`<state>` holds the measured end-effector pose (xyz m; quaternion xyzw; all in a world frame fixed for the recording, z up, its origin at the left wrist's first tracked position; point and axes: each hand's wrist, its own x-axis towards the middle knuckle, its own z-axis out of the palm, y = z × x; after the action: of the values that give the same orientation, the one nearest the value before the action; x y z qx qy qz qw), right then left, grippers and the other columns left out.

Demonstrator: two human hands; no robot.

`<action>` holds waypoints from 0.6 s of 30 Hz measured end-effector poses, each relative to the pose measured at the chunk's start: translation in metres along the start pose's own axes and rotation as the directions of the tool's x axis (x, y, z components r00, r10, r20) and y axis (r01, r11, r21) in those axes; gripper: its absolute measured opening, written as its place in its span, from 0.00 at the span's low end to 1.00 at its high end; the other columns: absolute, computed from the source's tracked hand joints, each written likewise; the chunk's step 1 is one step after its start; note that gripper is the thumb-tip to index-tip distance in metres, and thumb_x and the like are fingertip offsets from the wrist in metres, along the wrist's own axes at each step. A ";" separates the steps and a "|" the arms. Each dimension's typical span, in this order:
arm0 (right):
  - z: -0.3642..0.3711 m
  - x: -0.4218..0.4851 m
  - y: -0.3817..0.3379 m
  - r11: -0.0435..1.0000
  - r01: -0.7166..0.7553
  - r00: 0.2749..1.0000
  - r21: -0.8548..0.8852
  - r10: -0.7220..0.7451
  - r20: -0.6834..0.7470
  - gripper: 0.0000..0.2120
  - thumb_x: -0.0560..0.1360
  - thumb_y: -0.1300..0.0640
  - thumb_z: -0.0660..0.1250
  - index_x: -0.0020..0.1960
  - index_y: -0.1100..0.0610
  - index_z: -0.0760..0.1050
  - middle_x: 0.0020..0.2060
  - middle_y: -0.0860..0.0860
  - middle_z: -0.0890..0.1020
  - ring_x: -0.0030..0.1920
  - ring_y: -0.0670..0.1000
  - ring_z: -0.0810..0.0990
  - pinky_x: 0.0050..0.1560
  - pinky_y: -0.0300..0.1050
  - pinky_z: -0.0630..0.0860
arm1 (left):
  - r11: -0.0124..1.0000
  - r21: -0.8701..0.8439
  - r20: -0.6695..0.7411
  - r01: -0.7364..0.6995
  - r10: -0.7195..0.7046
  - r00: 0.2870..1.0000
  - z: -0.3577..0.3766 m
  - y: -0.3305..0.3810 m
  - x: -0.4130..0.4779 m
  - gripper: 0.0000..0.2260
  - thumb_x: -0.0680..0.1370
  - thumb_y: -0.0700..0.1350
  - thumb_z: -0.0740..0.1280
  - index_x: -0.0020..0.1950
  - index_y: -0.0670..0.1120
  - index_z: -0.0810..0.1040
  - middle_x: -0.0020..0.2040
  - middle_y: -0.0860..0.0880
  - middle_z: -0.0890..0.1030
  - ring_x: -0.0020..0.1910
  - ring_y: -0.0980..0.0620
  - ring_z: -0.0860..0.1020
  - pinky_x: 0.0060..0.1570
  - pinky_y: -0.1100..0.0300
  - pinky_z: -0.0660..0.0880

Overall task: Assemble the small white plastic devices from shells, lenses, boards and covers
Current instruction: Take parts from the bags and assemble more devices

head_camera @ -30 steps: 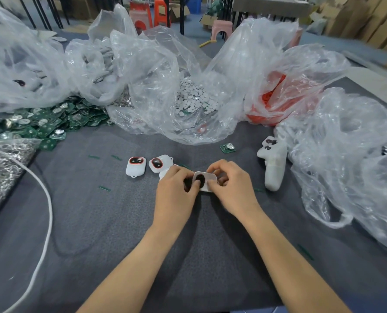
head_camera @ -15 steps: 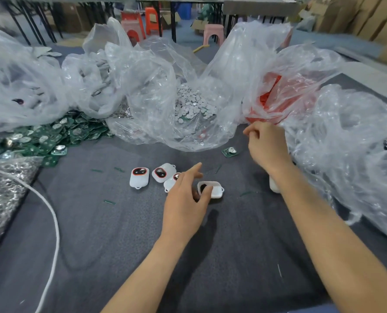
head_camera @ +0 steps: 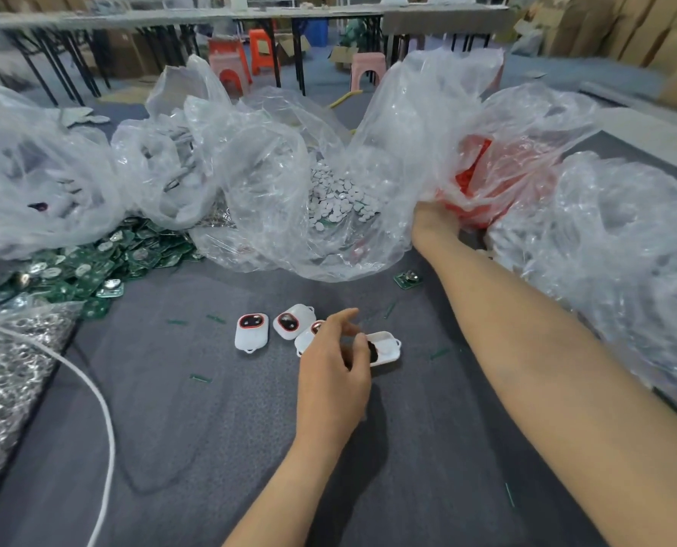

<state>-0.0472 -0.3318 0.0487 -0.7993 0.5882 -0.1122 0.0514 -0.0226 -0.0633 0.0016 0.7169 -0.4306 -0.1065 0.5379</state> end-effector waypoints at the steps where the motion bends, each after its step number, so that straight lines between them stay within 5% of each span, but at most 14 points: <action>1: 0.002 -0.001 0.000 0.999 0.025 1.000 -0.020 -0.025 -0.018 0.17 0.78 0.70 0.53 0.61 0.66 0.74 0.59 0.63 0.78 0.59 0.62 0.78 0.53 0.50 0.75 | 1.000 0.002 -0.004 0.001 -0.001 1.000 0.000 0.000 0.000 0.12 0.78 0.39 0.65 0.60 0.50 0.76 0.46 0.57 0.79 0.40 0.61 0.76 0.41 0.71 0.70; 7: 0.004 -0.003 -0.001 0.992 0.084 0.995 -0.094 -0.088 -0.039 0.15 0.76 0.72 0.55 0.59 0.67 0.75 0.56 0.63 0.79 0.55 0.63 0.79 0.44 0.50 0.73 | 1.000 0.017 -0.017 0.012 -0.012 1.000 0.000 0.001 0.000 0.10 0.78 0.38 0.64 0.57 0.48 0.78 0.46 0.58 0.79 0.41 0.66 0.75 0.43 0.75 0.68; 10: 0.001 -0.012 0.005 0.992 0.103 0.994 -0.071 -0.106 -0.037 0.14 0.76 0.72 0.56 0.58 0.68 0.75 0.56 0.64 0.78 0.55 0.63 0.78 0.47 0.52 0.75 | 1.000 0.017 -0.024 0.020 -0.019 1.000 -0.001 0.001 0.000 0.10 0.78 0.37 0.64 0.56 0.48 0.78 0.43 0.59 0.78 0.41 0.65 0.74 0.42 0.75 0.67; 14: -0.019 -0.037 0.015 0.981 0.145 0.980 0.129 -0.124 -0.159 0.11 0.75 0.66 0.61 0.55 0.68 0.76 0.58 0.64 0.75 0.59 0.63 0.74 0.56 0.51 0.72 | 1.000 0.023 -0.033 0.009 -0.009 0.999 -0.001 0.001 0.000 0.10 0.78 0.36 0.63 0.55 0.46 0.78 0.44 0.58 0.78 0.41 0.65 0.74 0.44 0.76 0.66; 18: -0.038 -0.094 0.027 0.893 0.253 0.929 0.372 -0.118 -0.350 0.03 0.69 0.65 0.68 0.37 0.63 0.76 0.42 0.55 0.77 0.46 0.55 0.76 0.42 0.42 0.66 | 1.000 0.021 -0.028 0.017 -0.016 0.999 -0.001 0.001 0.000 0.11 0.77 0.35 0.63 0.55 0.46 0.78 0.45 0.56 0.79 0.42 0.61 0.75 0.45 0.75 0.67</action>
<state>-0.1082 -0.2487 0.0681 -0.7949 0.4717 -0.3651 0.1113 -0.0227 -0.0623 0.0031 0.7275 -0.4182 -0.0964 0.5353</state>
